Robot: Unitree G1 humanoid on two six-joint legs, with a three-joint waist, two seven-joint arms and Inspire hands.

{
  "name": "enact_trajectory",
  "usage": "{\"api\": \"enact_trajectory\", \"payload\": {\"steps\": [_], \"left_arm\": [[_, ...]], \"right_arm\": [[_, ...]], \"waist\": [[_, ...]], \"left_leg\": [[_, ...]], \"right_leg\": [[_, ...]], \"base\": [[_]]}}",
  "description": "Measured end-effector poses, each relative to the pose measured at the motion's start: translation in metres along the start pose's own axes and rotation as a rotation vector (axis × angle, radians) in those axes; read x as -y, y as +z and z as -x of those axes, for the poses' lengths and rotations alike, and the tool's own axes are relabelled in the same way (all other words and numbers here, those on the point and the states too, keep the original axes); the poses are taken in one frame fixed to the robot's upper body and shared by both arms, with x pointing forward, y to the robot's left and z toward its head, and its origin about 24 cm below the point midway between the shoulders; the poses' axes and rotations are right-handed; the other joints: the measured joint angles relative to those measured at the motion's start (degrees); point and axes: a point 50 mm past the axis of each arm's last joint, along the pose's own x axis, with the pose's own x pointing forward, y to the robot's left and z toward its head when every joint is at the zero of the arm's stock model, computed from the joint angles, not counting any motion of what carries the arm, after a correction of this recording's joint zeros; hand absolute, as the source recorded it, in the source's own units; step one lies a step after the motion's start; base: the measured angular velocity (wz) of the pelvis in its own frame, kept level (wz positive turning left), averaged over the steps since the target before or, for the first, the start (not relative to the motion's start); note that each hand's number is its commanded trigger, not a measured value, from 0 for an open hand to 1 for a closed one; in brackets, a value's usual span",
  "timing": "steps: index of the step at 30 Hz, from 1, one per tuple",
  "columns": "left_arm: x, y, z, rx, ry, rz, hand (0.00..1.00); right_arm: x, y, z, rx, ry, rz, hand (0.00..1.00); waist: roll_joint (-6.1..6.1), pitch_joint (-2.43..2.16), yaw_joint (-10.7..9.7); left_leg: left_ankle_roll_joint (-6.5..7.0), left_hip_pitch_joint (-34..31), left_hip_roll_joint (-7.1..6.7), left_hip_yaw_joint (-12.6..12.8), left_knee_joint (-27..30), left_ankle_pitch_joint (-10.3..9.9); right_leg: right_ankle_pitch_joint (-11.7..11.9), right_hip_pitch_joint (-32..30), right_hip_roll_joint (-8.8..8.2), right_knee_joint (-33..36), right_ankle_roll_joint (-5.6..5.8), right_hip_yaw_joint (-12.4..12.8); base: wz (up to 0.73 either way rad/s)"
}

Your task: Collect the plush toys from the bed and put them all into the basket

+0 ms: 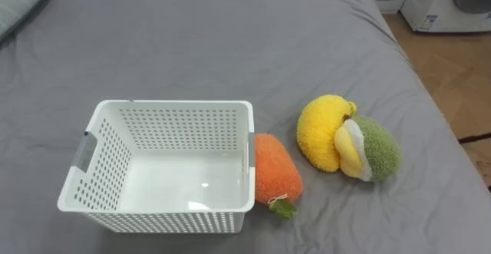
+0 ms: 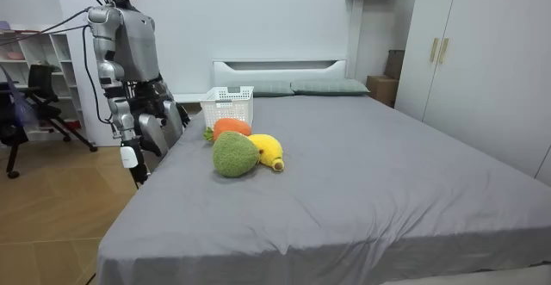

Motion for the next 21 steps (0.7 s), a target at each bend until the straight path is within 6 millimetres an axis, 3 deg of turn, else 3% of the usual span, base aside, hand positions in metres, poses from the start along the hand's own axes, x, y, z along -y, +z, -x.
{"api": "enact_trajectory", "payload": {"steps": [9,11,14,21], "left_arm": [[0.000,0.001,0.000,0.004,-0.007,0.002,0.00],[0.001,0.001,0.000,0.005,-0.011,0.002,0.00],[0.001,0.001,0.000,0.006,-0.017,0.002,0.00],[-0.002,-0.002,-0.001,-0.012,-0.034,0.031,0.00]], "right_arm": [[0.000,0.000,0.000,0.000,0.002,0.006,0.00],[0.000,0.000,0.000,0.000,0.004,0.003,0.00],[0.001,0.000,0.000,-0.002,0.005,-0.013,0.00],[0.018,-0.016,0.003,-0.053,-0.096,-0.199,0.00]], "waist": [[-0.57,0.32,0.02],[-0.06,0.03,0.04],[-0.23,-0.02,0.02],[-0.57,0.19,-0.55]], "left_leg": [[0.00,-0.07,-0.34,-0.26,-0.06,0.00],[0.00,-0.10,-0.16,-0.25,-0.05,0.00],[0.01,-0.06,-0.11,-0.20,-0.06,-0.01],[0.01,0.13,-0.21,-0.21,-0.19,-0.01]], "right_leg": [[-0.02,-0.02,-0.06,-0.09,0.03,-0.17],[-0.02,-0.07,-0.06,-0.08,0.03,-0.09],[-0.02,-0.08,-0.06,-0.10,0.03,-0.03],[-0.09,0.11,-0.02,-0.06,0.11,0.11]], "base": [[0.00],[0.00],[0.00],[0.00]]}}
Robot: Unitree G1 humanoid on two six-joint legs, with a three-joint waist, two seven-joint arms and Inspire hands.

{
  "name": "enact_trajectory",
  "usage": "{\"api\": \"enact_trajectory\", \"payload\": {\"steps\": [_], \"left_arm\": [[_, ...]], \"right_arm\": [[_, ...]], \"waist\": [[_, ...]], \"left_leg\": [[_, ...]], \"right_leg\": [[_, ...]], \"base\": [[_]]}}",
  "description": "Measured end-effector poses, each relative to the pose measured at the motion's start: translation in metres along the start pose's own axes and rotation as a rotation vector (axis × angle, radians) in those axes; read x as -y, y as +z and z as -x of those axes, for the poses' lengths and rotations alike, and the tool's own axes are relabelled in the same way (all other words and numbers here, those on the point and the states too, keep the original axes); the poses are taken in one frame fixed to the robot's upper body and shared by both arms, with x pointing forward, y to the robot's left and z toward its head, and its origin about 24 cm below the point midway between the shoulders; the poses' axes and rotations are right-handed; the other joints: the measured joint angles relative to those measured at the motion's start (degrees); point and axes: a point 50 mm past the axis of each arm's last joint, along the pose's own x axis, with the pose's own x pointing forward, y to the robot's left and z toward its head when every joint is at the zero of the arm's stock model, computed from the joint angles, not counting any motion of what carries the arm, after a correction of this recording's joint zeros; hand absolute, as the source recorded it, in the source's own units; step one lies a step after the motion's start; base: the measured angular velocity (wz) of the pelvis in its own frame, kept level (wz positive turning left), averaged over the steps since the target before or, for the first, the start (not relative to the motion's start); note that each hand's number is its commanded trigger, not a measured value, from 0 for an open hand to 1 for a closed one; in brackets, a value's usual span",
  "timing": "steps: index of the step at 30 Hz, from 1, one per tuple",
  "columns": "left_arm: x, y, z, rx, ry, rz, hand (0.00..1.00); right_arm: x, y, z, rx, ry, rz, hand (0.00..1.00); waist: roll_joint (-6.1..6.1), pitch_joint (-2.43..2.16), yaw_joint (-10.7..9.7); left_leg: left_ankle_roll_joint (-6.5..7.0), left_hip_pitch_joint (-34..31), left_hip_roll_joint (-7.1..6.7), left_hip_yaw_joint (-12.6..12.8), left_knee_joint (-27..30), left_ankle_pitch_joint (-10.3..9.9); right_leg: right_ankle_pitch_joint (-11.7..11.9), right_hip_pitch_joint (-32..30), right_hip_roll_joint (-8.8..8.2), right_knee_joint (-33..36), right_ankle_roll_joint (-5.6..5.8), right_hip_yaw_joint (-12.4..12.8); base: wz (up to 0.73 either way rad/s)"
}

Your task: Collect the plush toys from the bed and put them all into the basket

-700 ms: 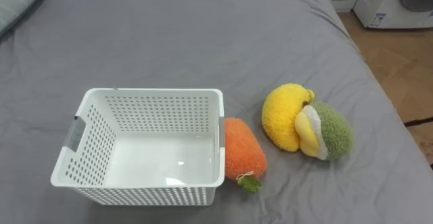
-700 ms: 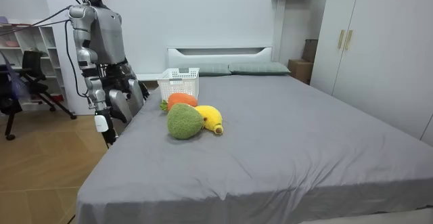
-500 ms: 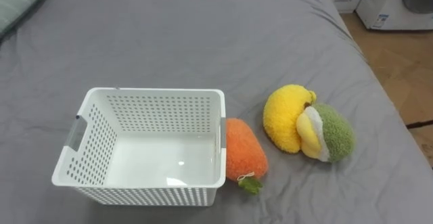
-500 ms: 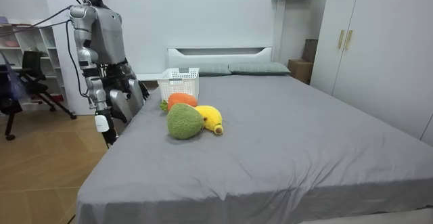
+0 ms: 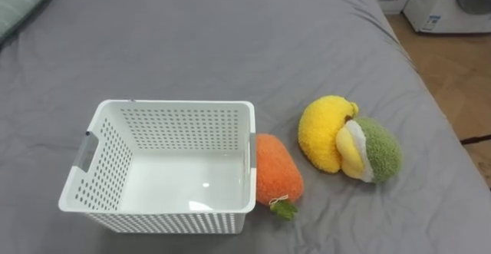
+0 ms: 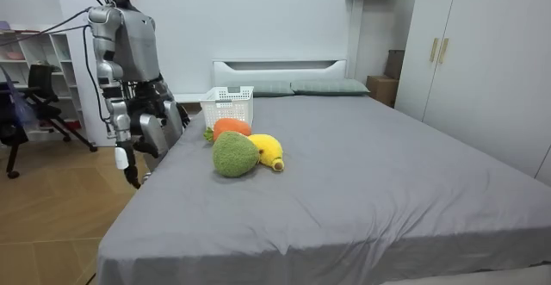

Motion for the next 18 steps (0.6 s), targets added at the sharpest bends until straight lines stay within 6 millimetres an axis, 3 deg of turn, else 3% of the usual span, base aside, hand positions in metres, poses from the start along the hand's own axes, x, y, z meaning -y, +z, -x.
{"api": "enact_trajectory", "payload": {"steps": [6,11,15,18], "left_arm": [[-0.010,-0.006,0.000,-0.024,0.031,-0.010,0.00],[-0.018,-0.010,0.000,-0.049,0.054,-0.033,0.00],[-0.027,-0.011,-0.001,-0.054,0.073,-0.028,0.00],[-0.033,-0.009,-0.002,-0.046,0.087,-0.043,0.00]], "right_arm": [[0.030,-0.014,0.002,-0.056,-0.148,-0.241,0.00],[0.047,0.002,0.003,-0.024,-0.277,-0.320,0.00],[0.055,0.048,0.004,0.115,-0.352,-0.345,0.00],[0.057,0.079,0.008,0.207,-0.394,-0.338,0.00]], "waist": [[-0.78,-0.15,-2.14],[-1.99,-0.21,-3.06],[-3.13,0.06,-3.45],[-4.15,0.00,-3.13]], "left_leg": [[0.00,0.09,0.07,-0.08,0.01,0.00],[0.00,0.75,0.25,1.11,-0.17,0.00],[0.02,0.92,0.22,1.47,-0.07,0.00],[0.03,0.87,0.27,1.49,0.00,0.00]], "right_leg": [[-0.02,0.08,-0.03,0.05,0.01,0.05],[-0.06,0.15,0.16,0.33,-0.01,1.00],[-0.02,-0.11,0.16,0.82,-0.01,1.49],[0.00,-0.19,0.21,0.84,-0.03,1.49]], "base": [[0.00],[-0.11],[-0.06],[0.00]]}}
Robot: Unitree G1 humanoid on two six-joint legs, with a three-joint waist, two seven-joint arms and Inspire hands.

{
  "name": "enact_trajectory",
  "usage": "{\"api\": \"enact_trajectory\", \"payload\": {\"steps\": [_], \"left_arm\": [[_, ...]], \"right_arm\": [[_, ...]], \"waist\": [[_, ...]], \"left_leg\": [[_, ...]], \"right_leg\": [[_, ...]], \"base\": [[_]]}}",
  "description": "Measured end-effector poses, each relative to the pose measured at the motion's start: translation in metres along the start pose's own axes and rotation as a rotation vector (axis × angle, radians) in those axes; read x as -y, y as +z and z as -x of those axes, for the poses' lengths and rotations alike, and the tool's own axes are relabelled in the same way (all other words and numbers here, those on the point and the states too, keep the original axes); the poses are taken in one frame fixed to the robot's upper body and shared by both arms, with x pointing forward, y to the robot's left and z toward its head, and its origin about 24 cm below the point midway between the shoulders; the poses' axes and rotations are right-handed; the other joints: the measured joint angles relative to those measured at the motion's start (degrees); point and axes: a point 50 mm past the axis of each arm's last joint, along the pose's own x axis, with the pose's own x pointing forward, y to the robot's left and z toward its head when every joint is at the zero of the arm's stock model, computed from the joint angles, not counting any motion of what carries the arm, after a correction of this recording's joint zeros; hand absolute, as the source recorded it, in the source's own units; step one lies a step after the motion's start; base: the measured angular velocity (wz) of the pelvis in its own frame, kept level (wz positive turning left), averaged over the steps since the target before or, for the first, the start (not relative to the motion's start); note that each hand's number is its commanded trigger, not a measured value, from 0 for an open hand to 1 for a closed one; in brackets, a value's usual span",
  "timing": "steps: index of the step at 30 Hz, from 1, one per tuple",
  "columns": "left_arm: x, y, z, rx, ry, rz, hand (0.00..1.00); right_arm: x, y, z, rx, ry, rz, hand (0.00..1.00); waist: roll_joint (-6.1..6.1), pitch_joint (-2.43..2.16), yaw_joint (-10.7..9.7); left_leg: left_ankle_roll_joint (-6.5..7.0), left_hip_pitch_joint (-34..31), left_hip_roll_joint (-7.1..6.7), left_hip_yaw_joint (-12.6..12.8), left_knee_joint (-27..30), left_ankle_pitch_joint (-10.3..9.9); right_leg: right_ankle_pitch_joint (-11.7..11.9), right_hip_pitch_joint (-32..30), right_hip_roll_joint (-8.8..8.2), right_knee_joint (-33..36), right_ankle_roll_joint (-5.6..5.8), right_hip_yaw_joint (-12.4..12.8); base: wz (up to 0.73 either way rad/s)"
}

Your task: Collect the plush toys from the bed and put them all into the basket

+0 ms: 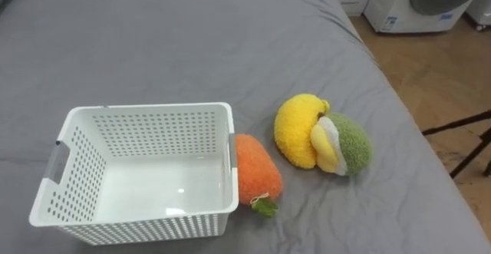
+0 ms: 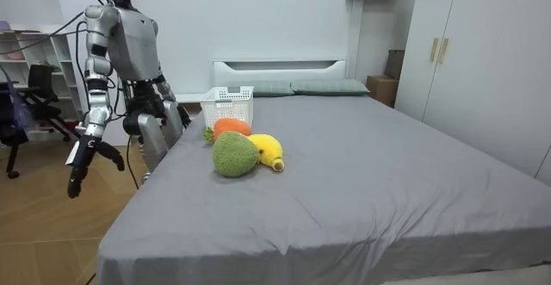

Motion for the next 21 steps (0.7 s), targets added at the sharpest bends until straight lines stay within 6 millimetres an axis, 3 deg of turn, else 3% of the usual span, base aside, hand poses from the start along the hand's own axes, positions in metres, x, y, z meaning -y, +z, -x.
{"api": "enact_trajectory", "payload": {"steps": [5,7,16,21], "left_arm": [[-0.001,0.005,0.000,0.014,-0.003,-0.002,0.00],[0.000,0.005,0.000,0.017,-0.014,-0.026,0.00],[0.000,0.011,0.000,0.051,-0.016,-0.086,0.00],[0.002,0.016,0.000,0.073,-0.027,-0.151,0.00]], "right_arm": [[-0.017,0.042,0.009,0.185,0.022,-0.032,0.00],[-0.035,0.065,0.021,0.314,0.065,0.014,0.00],[-0.083,0.119,0.067,0.668,0.216,0.136,0.00],[-0.110,0.130,0.091,0.795,0.300,0.215,0.00]], "waist": [[0.10,-0.21,0.21],[0.28,-0.12,0.21],[0.54,-0.15,2.77],[0.76,-0.28,3.88]], "left_leg": [[0.00,-0.94,0.02,0.04,-0.06,0.00],[-0.01,-1.38,0.05,0.43,-0.07,0.00],[-0.04,-1.79,0.25,1.44,-0.06,0.01],[-0.03,-2.80,0.32,1.40,0.16,0.01]], "right_leg": [[0.13,-1.03,0.00,0.02,-0.01,-0.01],[0.35,-1.62,0.02,0.06,-0.04,0.04],[0.42,-2.09,0.06,0.03,-0.09,0.11],[0.60,-3.03,0.10,0.00,-0.17,0.20]], "base": [[-0.01],[-0.09],[-0.03],[0.00]]}}
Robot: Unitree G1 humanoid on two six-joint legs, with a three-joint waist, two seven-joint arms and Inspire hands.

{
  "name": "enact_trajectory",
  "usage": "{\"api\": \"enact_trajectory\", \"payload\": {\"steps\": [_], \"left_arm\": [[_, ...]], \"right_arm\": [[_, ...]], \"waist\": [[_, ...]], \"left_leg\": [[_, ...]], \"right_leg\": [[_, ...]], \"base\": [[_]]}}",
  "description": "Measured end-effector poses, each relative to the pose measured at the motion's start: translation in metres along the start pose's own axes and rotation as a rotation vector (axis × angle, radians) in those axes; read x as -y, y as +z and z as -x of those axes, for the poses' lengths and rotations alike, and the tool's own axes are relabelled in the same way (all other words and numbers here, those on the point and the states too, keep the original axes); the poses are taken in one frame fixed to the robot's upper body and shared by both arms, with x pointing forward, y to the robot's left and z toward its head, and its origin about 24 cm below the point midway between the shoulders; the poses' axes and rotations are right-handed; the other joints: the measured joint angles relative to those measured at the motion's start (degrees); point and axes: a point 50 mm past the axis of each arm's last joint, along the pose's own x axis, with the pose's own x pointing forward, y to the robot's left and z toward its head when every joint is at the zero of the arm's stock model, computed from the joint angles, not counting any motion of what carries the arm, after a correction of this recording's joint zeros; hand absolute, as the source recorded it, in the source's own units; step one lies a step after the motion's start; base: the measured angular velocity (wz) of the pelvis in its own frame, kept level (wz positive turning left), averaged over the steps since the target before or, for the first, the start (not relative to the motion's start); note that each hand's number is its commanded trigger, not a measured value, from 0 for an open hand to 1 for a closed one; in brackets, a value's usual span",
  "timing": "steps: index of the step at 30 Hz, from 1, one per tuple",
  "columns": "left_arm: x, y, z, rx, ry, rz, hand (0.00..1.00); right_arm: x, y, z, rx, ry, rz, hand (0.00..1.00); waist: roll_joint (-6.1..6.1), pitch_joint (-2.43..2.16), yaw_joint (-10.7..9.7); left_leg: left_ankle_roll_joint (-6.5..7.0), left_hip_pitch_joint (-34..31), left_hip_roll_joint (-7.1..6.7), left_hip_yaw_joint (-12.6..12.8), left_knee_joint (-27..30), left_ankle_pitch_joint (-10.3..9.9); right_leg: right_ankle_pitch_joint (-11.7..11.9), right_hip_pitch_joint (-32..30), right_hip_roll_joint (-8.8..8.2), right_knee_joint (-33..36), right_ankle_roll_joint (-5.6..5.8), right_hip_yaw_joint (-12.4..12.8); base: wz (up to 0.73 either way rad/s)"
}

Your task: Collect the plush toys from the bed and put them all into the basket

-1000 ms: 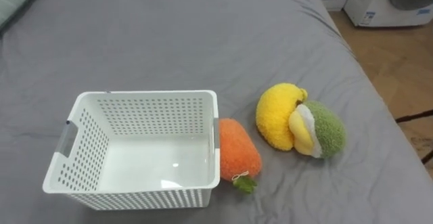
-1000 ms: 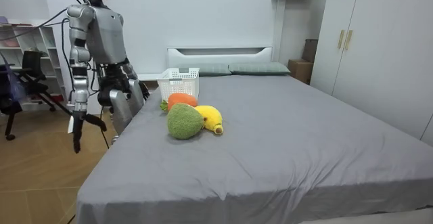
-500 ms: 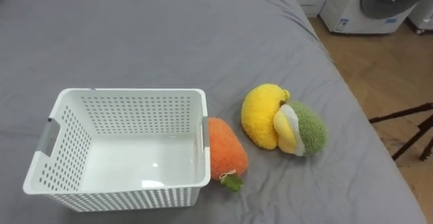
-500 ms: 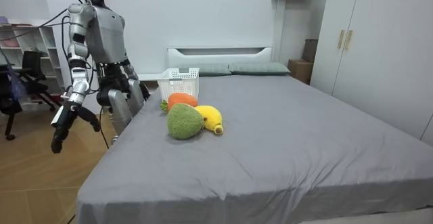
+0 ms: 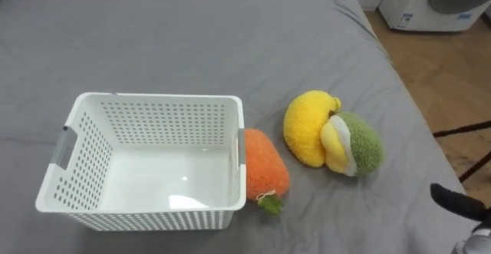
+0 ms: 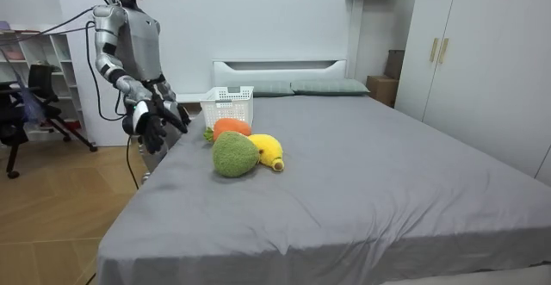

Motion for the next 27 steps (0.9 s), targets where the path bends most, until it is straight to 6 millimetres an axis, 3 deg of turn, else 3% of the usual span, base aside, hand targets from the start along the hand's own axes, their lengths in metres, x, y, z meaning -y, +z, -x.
{"api": "enact_trajectory", "payload": {"steps": [4,10,13,21,27], "left_arm": [[0.004,0.011,-0.002,0.016,-0.016,-0.027,0.00],[0.005,0.018,-0.003,0.036,-0.019,-0.038,0.00],[0.005,0.032,-0.004,0.070,-0.019,-0.035,0.00],[0.005,0.046,-0.007,0.098,-0.043,-0.067,0.00],[0.005,0.055,-0.008,0.117,-0.044,-0.081,0.00]], "right_arm": [[-0.020,0.021,-0.001,0.067,0.055,0.000,0.00],[-0.037,0.053,-0.006,0.179,0.093,0.027,0.00],[-0.043,0.065,-0.010,0.206,0.106,0.039,0.00],[-0.053,0.060,-0.020,0.156,0.171,0.118,0.00],[-0.059,0.073,-0.026,0.172,0.216,0.160,0.00]], "waist": [[0.75,-0.49,1.47],[0.92,-0.47,1.77],[0.85,-0.40,2.68],[0.56,0.01,4.14],[0.24,0.52,4.39]], "left_leg": [[0.08,-1.89,-0.03,-0.25,0.16,0.08],[0.07,-4.40,-0.02,-1.47,1.14,0.10],[0.04,-6.38,-0.05,-1.64,1.76,0.12],[-0.01,-10.02,0.10,-2.12,1.98,0.32],[-0.01,-11.81,0.07,-2.96,1.76,0.45]], "right_leg": [[0.48,-1.54,-0.03,0.11,-0.01,-0.11],[0.56,-3.03,-0.24,-0.03,-0.02,-1.60],[0.63,-4.29,-0.23,-0.03,-0.13,-2.00],[0.77,-8.03,-0.31,0.33,-0.28,-2.64],[0.94,-9.45,-0.31,0.06,-0.30,-3.26]], "base": [[-0.01],[0.12],[0.07],[0.02],[0.05]]}}
